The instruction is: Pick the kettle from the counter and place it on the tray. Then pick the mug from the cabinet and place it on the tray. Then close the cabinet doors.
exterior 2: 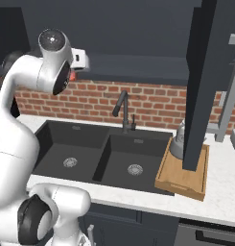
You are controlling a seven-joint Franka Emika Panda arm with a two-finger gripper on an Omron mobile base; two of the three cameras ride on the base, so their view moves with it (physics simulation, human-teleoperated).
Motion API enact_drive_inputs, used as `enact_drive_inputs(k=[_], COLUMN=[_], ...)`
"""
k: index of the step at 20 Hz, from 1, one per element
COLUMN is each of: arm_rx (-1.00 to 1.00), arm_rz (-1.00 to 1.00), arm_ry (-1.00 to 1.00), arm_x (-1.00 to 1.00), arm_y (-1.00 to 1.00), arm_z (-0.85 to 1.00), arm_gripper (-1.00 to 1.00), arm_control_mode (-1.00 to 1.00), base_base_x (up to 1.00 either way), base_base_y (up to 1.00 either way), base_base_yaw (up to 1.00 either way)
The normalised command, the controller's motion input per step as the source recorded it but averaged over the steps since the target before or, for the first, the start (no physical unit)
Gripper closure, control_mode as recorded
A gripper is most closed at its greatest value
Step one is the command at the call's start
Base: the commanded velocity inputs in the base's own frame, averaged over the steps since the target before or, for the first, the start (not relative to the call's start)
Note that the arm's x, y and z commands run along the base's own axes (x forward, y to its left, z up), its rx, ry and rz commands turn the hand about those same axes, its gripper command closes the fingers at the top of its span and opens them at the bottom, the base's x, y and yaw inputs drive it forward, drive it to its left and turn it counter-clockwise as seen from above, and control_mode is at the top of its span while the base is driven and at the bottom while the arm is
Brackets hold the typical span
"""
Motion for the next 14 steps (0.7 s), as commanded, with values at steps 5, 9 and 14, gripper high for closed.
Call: enact_drive_inputs(k=[5,9,14], arm_rx=[0.0,0.0,0.0], arm_rz=[-0.37,-0.4,-0.35], arm_ry=[0.17,0.19,0.09], arm_x=[-0.86,-0.83,-0.83], arm_y=[-0.26,-0.27,-0.39], arm_z=[0.07,0.01,0.0], arm_gripper=[1.0,1.0,1.0], arm_control_mode=[-1.0,-1.0,-1.0], base_base_x=[0.0,0.0,0.0], base_base_y=[0.0,0.0,0.0], base_base_yaw=[0.0,0.0,0.0])
